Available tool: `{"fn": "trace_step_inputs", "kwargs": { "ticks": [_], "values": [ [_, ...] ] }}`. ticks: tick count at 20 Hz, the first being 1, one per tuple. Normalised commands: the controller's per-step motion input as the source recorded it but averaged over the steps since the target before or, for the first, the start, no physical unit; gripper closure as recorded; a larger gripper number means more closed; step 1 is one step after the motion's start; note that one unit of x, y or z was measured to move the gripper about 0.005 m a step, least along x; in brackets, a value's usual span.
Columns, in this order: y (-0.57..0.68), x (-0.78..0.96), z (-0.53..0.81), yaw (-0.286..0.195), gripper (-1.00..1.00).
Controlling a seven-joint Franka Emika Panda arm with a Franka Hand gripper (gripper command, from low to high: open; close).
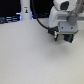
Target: Open the kcup holder, insert the kcup into the holder, and close the kcup holder
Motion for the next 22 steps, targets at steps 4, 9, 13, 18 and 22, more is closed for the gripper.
{"fn": "trace_step_inputs", "kwargs": {
  "ticks": [4,9,13,18,22],
  "values": [
    [0.59,-0.59,0.08,0.063,-1.00],
    [0.63,-0.69,0.04,0.042,-1.00],
    [0.53,-0.70,0.01,0.069,-1.00],
    [0.44,-0.67,0.01,0.089,-1.00],
    [0.42,-0.71,0.01,0.079,-1.00]
  ]
}}
